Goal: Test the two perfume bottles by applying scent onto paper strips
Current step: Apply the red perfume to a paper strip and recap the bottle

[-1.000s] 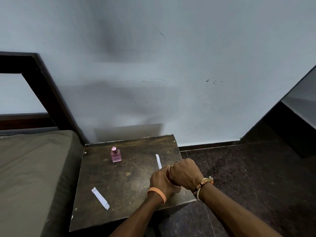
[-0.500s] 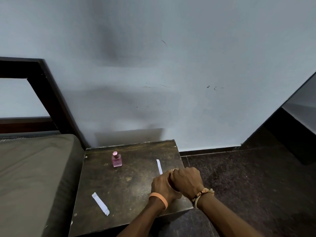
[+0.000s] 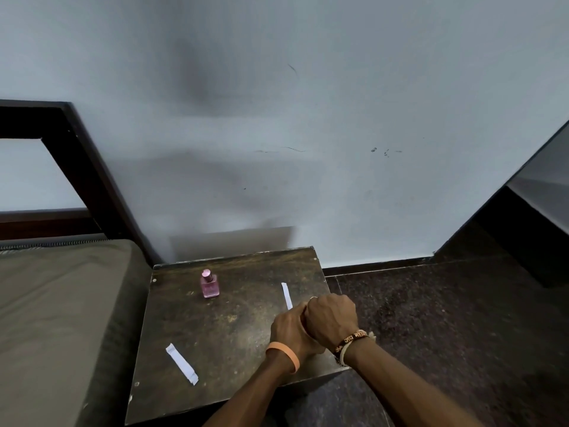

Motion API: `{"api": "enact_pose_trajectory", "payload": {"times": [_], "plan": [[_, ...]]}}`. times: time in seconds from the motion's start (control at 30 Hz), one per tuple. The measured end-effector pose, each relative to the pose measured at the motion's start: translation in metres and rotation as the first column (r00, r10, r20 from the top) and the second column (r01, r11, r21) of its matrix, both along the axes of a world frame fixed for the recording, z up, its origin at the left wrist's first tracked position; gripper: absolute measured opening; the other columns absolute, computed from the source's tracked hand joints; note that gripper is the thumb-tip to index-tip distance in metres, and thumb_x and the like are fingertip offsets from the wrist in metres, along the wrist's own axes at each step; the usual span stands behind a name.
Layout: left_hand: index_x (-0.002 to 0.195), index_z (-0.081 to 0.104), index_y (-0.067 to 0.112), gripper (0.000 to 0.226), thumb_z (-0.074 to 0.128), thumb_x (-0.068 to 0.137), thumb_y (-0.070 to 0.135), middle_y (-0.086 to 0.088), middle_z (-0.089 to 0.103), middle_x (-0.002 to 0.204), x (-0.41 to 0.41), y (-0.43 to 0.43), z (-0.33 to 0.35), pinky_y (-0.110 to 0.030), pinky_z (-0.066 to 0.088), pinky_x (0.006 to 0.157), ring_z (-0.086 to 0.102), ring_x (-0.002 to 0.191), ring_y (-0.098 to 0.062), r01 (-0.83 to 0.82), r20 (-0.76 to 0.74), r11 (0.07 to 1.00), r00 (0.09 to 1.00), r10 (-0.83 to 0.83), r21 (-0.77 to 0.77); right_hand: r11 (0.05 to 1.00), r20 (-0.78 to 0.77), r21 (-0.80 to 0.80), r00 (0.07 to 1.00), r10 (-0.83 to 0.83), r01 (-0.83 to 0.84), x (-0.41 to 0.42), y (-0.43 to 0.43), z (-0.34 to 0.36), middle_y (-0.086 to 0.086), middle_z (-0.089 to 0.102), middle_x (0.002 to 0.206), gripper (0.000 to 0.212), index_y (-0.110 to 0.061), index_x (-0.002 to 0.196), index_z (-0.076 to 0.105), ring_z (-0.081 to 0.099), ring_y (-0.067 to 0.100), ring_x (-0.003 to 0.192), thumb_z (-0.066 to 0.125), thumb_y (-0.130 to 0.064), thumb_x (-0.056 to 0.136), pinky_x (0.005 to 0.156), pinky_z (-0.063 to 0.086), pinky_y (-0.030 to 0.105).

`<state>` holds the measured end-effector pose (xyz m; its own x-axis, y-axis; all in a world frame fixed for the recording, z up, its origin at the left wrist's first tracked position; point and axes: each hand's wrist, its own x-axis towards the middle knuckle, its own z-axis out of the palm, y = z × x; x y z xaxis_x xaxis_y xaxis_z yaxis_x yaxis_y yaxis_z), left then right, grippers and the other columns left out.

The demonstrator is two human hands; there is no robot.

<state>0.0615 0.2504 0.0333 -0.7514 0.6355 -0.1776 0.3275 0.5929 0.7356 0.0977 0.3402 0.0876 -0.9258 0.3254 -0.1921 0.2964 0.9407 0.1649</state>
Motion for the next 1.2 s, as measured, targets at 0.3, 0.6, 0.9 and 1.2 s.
{"api": "enact_pose_trajectory", "payload": {"times": [0.3, 0.6, 0.9, 1.2], "plan": [[0.116, 0.060, 0.027, 0.054, 0.078, 0.067, 0.039, 0.001, 0.070, 0.108, 0.001, -0.002, 0.003, -0.028, 0.046, 0.098, 0.063, 0.103, -0.017, -0.007, 0.012, 1.000, 1.000, 0.007, 0.016, 0.999, -0.006, 0.005, 0.999, -0.040, 0.040, 0.003, -0.004, 0.002, 0.003, 0.062, 0.077, 0.026, -0.016, 0.092, 0.060, 0.060, 0.020, 0.065, 0.037, -0.022, 0.102, 0.057, 0.040, 0.029], [0.106, 0.060, 0.032, 0.047, 0.076, 0.064, 0.044, 0.007, 0.071, 0.103, 0.004, -0.001, 0.004, -0.024, 0.048, 0.093, 0.064, 0.099, -0.013, -0.026, -0.037, 1.000, 0.999, 0.026, 0.003, 0.992, 0.008, 0.040, 0.993, 0.119, -0.119, 0.012, -0.002, 0.004, 0.005, 0.057, 0.069, 0.024, -0.014, 0.087, 0.059, 0.056, 0.022, 0.056, 0.042, -0.022, 0.102, 0.052, 0.036, 0.028], [0.107, 0.061, 0.029, 0.049, 0.077, 0.063, 0.042, 0.004, 0.071, 0.104, 0.004, -0.006, 0.001, -0.025, 0.048, 0.092, 0.065, 0.100, -0.015, -0.033, -0.069, 0.999, 0.997, 0.033, 0.006, 0.977, -0.013, 0.054, 0.978, 0.208, -0.207, 0.008, 0.000, 0.002, 0.002, 0.051, 0.072, 0.027, -0.017, 0.082, 0.044, 0.038, 0.016, 0.049, 0.029, -0.020, 0.104, 0.046, 0.028, 0.028], [0.121, 0.056, 0.029, 0.056, 0.070, 0.071, 0.050, 0.005, 0.065, 0.117, 0.005, -0.003, -0.002, -0.027, 0.043, 0.101, 0.060, 0.110, -0.015, -0.007, -0.028, 1.000, 1.000, 0.007, 0.010, 0.965, -0.012, 0.077, 0.968, 0.251, -0.249, 0.013, 0.012, -0.004, -0.003, 0.038, 0.056, 0.036, -0.017, 0.070, 0.042, 0.032, 0.015, 0.043, 0.034, -0.025, 0.104, 0.046, 0.029, 0.026]]}}
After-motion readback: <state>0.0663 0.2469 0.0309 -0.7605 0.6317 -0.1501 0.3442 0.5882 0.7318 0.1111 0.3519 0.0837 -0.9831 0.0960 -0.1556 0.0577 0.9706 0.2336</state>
